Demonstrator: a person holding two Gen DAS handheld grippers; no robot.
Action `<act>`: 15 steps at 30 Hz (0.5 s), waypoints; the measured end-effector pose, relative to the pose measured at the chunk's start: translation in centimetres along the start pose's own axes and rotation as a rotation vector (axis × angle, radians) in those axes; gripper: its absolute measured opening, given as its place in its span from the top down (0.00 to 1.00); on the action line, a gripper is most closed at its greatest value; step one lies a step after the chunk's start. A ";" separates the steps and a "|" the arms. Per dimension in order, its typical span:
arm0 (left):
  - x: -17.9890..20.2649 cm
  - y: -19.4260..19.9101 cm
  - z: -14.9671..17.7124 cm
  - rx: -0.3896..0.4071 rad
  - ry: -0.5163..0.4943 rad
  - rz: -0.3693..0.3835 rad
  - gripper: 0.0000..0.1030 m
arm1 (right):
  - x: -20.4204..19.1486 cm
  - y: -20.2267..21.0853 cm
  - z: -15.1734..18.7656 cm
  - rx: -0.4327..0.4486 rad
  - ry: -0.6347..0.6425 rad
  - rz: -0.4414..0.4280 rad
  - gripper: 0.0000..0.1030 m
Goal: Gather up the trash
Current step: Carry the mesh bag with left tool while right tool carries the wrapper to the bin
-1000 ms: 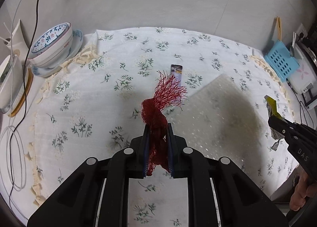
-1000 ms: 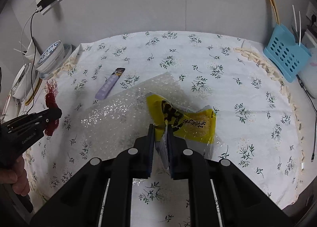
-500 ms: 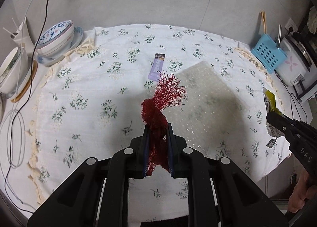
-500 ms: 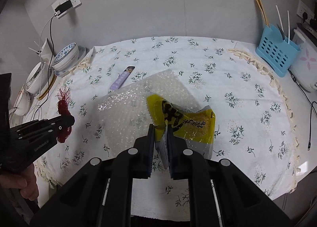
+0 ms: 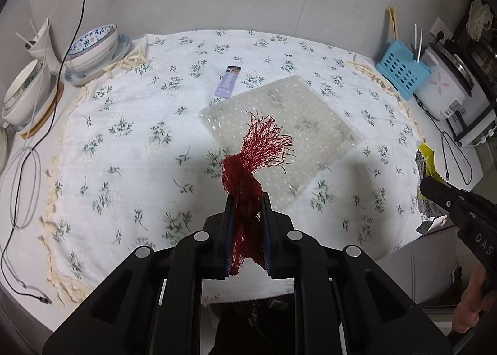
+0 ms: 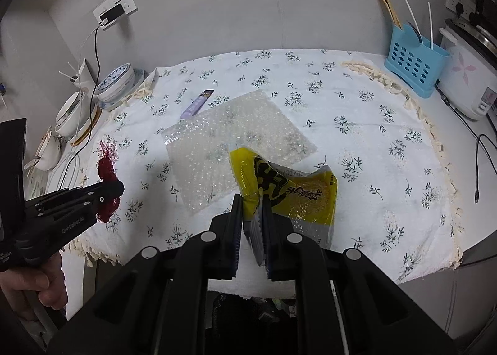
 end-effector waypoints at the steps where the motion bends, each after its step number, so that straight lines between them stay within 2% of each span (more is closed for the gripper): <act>1: 0.2 0.2 0.3 0.000 -0.001 0.001 0.86 | 0.1 0.3 0.5 0.000 0.001 -0.002 0.89; 15: 3.9 2.0 6.7 -0.024 0.003 0.004 0.86 | 1.5 3.3 6.4 -0.033 0.035 -0.018 0.89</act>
Point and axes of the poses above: each gripper's, at about its wrist camera, not at the fingertips, and y roughly against the way its jaws point, x to its right, z to its underside, the point moved 5 cm from there along -y, roughly the way its jaws point, and after that the axes turned 4 degrees about -z, right-handed, at the moved point
